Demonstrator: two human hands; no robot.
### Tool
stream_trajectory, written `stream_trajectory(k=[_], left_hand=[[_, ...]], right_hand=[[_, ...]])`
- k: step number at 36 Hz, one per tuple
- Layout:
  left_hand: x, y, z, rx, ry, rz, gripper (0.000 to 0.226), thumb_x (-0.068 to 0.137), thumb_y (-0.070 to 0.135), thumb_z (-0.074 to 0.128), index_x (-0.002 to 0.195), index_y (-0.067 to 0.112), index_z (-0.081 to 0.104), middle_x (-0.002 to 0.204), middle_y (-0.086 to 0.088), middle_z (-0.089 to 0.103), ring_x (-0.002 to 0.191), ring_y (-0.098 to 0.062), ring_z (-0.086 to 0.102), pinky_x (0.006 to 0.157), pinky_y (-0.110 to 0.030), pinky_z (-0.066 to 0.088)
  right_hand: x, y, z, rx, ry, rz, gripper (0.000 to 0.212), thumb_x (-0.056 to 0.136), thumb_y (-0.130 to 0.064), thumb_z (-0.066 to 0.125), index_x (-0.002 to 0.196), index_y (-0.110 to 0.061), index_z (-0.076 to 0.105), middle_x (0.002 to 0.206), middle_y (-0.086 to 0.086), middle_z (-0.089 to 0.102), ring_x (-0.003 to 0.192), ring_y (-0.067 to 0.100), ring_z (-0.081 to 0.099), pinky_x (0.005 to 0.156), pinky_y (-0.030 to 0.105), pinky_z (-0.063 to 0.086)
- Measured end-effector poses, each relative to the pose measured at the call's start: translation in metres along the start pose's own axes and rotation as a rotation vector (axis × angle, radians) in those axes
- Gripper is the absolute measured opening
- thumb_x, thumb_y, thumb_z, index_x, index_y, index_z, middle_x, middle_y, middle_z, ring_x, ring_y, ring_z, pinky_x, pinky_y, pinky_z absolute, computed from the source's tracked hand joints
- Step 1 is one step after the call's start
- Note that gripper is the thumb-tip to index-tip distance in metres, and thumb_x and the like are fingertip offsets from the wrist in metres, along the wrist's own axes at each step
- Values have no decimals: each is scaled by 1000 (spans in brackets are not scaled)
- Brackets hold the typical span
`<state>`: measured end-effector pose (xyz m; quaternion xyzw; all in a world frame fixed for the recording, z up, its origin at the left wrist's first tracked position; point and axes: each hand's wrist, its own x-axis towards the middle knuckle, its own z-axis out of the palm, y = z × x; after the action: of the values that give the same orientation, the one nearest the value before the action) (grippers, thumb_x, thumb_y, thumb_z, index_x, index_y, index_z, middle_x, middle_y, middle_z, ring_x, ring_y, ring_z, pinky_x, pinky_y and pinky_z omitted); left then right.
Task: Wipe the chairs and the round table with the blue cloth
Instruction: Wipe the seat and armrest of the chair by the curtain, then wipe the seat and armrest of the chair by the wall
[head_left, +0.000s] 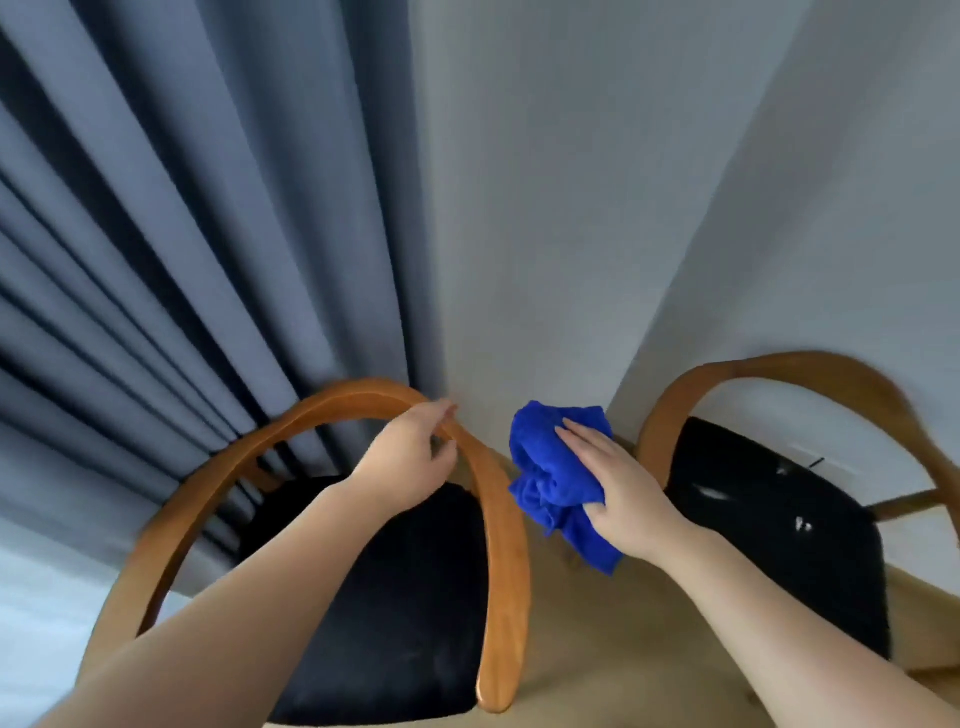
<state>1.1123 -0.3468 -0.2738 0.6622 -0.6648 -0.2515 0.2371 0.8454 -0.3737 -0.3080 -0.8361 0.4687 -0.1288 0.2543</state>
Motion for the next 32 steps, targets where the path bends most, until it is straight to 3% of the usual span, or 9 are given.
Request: stream_trajectory(k=[6,8,12,19,22,24,27,30,32], left_hand=[[16,100,25,-160,-136,149,50,92,34,56,138,21,43,131,9,54,119,-4,49,103,-24,37],[17,135,38,-318,-276,139,37,94,40,51,127,24,55,122,9,61,115,-8,55,101,-31,43],[16,202,74,-410,-356,146,30,92,44,48,105,24,67,101,1,70,98,-18,65,88,-39,52],[24,297,150,-399,-325,122,19,94,16,53,112,24,53,97,2,69,86,-13,66,75,-27,54],[25,331,178,-422,-264,156,16,93,12,52,101,26,54,91,5,69,84,-12,64,73,-26,52],[25,350,194,-451,-219,171,15,93,12,53,96,26,53,86,9,68,78,-4,62,70,-19,49],[24,373,212,-498,-198,204,16,92,9,54,92,25,52,75,12,65,67,-1,57,65,-18,46],[21,385,226,-505,-249,256,17,91,5,53,93,21,50,76,7,63,68,-5,54,66,-21,45],[21,389,235,-493,-269,289,15,91,5,53,93,19,50,76,3,61,67,-4,53,64,-18,44]], right_hand=[[-55,24,-50,30,110,-130,81,87,-1,60,150,-33,19,158,-17,15,146,1,7,121,31,14],[-77,34,-66,-3,121,-178,80,88,-4,60,150,-31,19,158,-16,14,147,3,6,121,30,12],[-119,63,-98,-173,125,-259,73,92,-17,57,152,-29,18,159,-14,13,148,10,1,120,37,4],[-185,130,-155,-290,111,-194,71,95,-19,53,153,-32,13,158,-14,-12,144,13,-23,118,33,-2],[-207,156,-170,-255,150,-63,74,95,-22,57,152,-38,13,156,-8,-29,146,18,-18,119,31,7],[-223,172,-177,-177,196,50,77,93,-23,61,152,-37,14,157,-6,-23,148,19,0,117,27,19],[-245,191,-187,55,267,167,81,88,-15,65,151,-36,18,157,-10,3,141,13,24,110,22,32],[-260,207,-197,291,259,190,86,81,-22,73,147,-41,21,148,-21,29,133,-1,33,109,29,38],[-270,217,-204,438,148,193,98,75,-27,79,148,-44,15,146,-27,29,133,-6,32,108,25,38]])
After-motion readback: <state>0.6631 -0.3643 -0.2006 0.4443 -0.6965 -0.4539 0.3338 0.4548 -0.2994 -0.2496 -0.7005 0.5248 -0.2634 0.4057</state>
